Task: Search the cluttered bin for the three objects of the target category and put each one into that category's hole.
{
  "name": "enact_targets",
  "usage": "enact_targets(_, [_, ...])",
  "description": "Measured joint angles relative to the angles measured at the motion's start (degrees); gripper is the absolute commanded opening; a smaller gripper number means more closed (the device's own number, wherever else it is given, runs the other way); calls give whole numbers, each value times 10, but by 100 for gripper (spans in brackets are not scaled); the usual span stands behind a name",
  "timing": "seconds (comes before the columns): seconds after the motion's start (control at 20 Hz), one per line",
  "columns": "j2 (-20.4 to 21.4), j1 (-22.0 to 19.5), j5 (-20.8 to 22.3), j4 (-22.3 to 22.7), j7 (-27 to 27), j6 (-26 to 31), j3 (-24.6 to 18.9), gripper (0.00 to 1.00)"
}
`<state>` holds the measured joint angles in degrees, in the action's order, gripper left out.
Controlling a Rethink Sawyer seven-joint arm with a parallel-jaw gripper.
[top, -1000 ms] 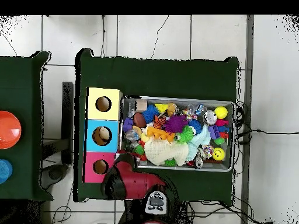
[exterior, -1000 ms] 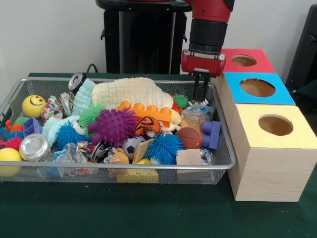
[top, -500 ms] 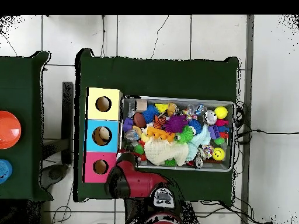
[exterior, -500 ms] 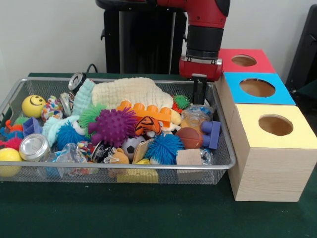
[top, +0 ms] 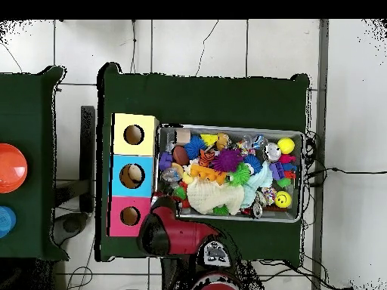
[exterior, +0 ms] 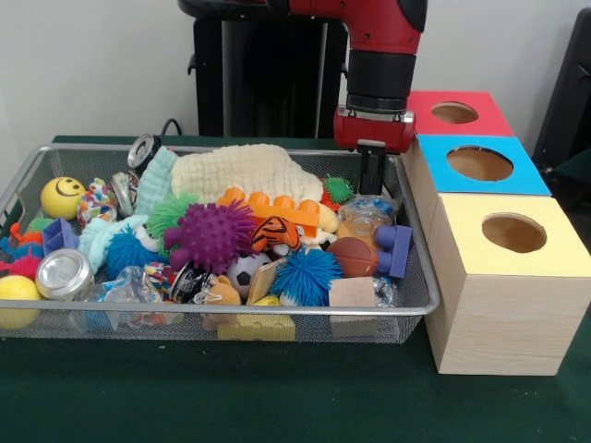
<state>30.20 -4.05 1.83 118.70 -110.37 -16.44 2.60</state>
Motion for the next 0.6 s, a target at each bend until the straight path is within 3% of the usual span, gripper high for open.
enact_targets(0.35, [19, -1, 0, 3, 0, 41, -2, 0])
enact_targets(0.6, [49, 0, 0, 3, 0, 121, -10, 0])
